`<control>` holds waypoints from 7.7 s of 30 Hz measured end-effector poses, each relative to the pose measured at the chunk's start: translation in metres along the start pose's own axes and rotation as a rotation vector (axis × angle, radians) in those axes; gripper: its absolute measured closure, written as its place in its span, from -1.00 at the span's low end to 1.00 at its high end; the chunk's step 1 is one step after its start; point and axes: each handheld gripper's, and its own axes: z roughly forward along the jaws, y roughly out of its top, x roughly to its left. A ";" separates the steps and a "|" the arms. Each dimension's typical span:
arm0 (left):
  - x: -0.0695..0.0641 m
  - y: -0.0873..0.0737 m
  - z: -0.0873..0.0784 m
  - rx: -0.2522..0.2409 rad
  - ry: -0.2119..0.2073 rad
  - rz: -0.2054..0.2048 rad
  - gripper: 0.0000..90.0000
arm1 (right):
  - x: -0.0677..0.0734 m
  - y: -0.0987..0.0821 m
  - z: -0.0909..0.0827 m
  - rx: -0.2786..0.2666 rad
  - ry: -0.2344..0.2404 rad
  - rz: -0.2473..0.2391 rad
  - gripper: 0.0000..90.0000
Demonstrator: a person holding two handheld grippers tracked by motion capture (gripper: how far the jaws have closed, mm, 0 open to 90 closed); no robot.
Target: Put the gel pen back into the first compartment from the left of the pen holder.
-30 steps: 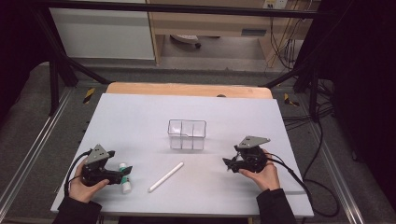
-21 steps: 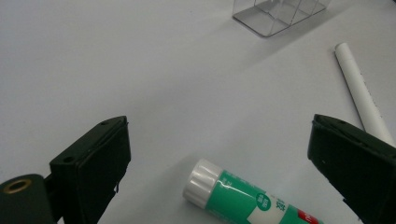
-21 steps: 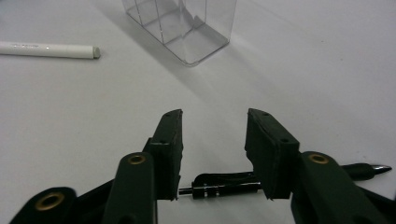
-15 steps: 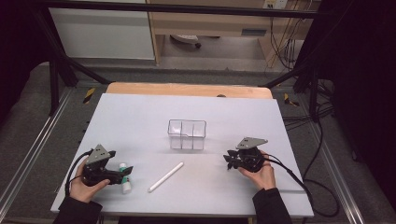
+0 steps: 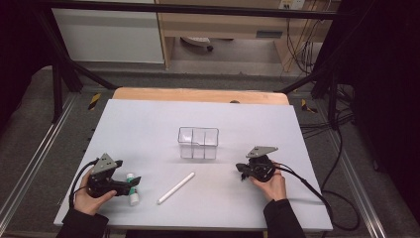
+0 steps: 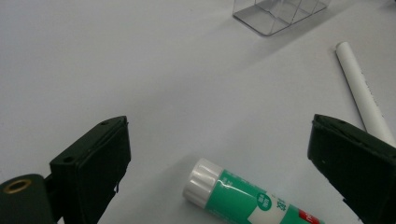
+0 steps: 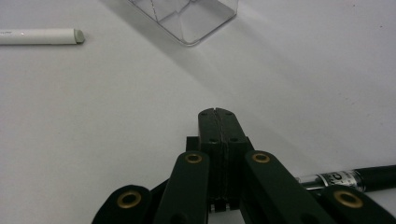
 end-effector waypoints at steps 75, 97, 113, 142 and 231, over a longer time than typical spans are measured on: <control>-0.002 0.000 0.001 0.005 0.001 0.001 -0.87 | -0.029 -0.048 -0.045 0.089 -0.148 0.060 1.00; -0.001 0.000 0.002 0.008 0.005 -0.002 -0.87 | -0.034 -0.032 -0.057 0.022 -0.156 0.108 0.16; -0.001 -0.001 0.004 0.014 0.010 -0.004 -0.87 | -0.047 -0.014 -0.043 0.024 -0.160 0.145 -0.79; 0.000 -0.001 0.003 0.013 0.010 -0.006 -0.87 | -0.080 0.015 -0.006 0.112 -0.188 0.169 0.30; 0.000 -0.001 0.003 0.009 0.011 -0.006 -0.87 | -0.006 0.057 -0.064 -0.317 -0.057 0.064 0.79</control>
